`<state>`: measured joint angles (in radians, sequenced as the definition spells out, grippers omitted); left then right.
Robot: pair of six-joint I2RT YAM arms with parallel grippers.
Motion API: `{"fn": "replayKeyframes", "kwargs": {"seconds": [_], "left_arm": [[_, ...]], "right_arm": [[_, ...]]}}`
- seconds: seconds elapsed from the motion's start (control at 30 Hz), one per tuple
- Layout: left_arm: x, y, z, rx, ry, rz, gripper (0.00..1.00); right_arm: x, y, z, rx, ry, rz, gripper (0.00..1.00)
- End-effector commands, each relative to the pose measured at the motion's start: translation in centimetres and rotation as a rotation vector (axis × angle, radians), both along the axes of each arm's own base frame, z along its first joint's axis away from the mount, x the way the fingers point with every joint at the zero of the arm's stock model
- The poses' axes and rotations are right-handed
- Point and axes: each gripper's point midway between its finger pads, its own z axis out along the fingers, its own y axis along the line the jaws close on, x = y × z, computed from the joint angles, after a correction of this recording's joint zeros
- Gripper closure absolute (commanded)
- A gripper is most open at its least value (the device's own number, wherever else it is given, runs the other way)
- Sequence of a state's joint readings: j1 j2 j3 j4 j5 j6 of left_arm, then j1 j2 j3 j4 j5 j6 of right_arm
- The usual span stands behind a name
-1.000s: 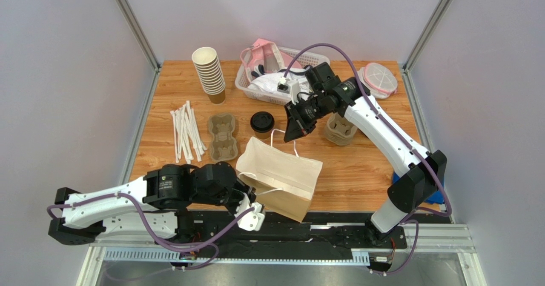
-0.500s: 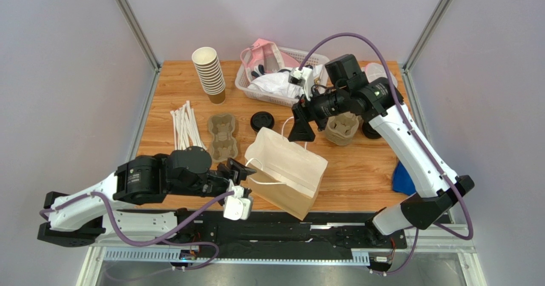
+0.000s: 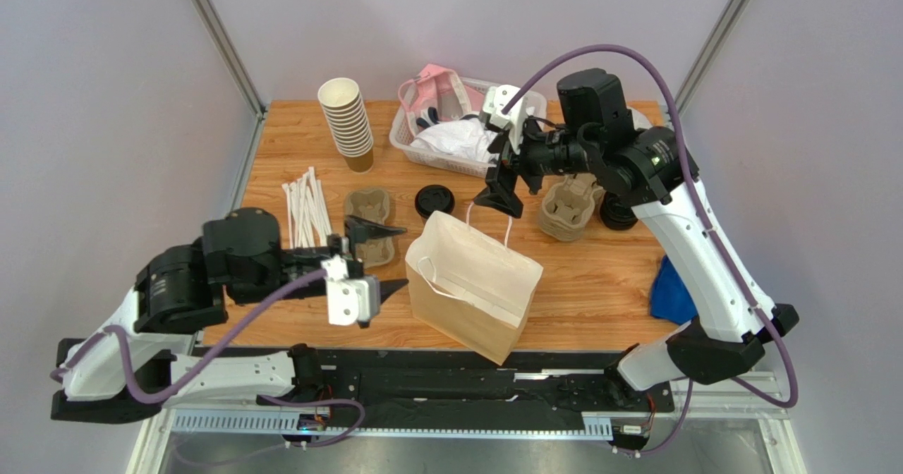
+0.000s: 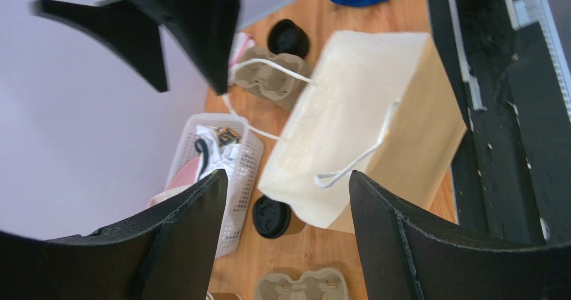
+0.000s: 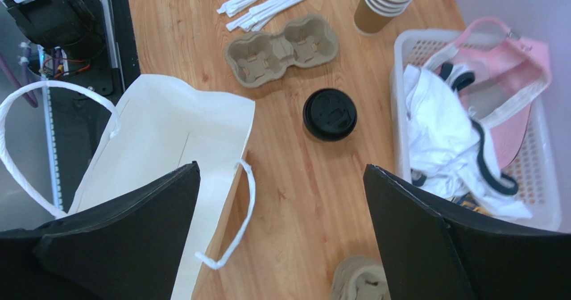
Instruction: Pack the takeout coffee
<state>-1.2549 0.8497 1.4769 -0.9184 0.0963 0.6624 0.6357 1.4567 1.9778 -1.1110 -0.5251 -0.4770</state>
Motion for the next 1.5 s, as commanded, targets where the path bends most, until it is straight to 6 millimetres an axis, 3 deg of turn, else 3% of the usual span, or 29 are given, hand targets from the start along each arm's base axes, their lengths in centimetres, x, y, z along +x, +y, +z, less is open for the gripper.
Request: {"fn": "replayKeyframes", "kwargs": {"seconds": [0.0, 0.17, 0.27, 0.33, 0.5, 0.77, 0.83, 0.93, 1.1, 1.23, 1.47], "left_arm": [[1.4, 1.3, 6.7, -0.228, 0.027, 0.101, 0.24], [2.6, 3.6, 9.2, -0.374, 0.134, 0.228, 0.24], [3.3, 5.1, 9.0, -0.433, 0.208, 0.313, 0.23], [4.0, 6.0, 8.4, -0.452, 0.251, 0.383, 0.23], [3.0, 7.2, 7.8, -0.526, 0.387, 0.427, 0.22], [3.2, 8.5, 3.8, -0.531, 0.533, 0.557, 0.24], [3.3, 8.4, 3.1, -0.532, 0.573, 0.570, 0.24], [3.7, 8.3, 2.2, -0.519, 0.605, 0.592, 0.25], [4.7, 8.8, 0.2, -0.483, 0.643, 0.676, 0.28], [6.3, 8.7, -1.1, -0.450, 0.724, 0.755, 0.28], [10.0, 10.0, -2.5, -0.396, 0.773, 0.906, 0.27]], "right_arm": [[0.6, 2.7, 2.7, 0.025, -0.211, 0.102, 0.03], [0.7, 5.1, 1.0, -0.083, -0.389, 0.268, 0.06], [0.4, 6.6, -1.1, -0.173, -0.477, 0.381, 0.07], [-0.2, 7.5, -3.1, -0.226, -0.484, 0.448, 0.09], [-0.5, 9.0, -6.1, -0.299, -0.500, 0.555, 0.16], [-0.6, 10.7, -10.5, -0.395, -0.413, 0.640, 0.30], [-0.8, 10.6, -11.1, -0.414, -0.391, 0.649, 0.33], [-0.8, 10.3, -12.1, -0.458, -0.350, 0.649, 0.45], [-0.5, 8.6, -12.9, -0.565, -0.251, 0.577, 0.75], [-0.3, 7.1, -12.2, -0.605, -0.190, 0.471, 1.00], [-0.5, 4.1, -11.6, -0.599, -0.051, 0.261, 1.00]]}}
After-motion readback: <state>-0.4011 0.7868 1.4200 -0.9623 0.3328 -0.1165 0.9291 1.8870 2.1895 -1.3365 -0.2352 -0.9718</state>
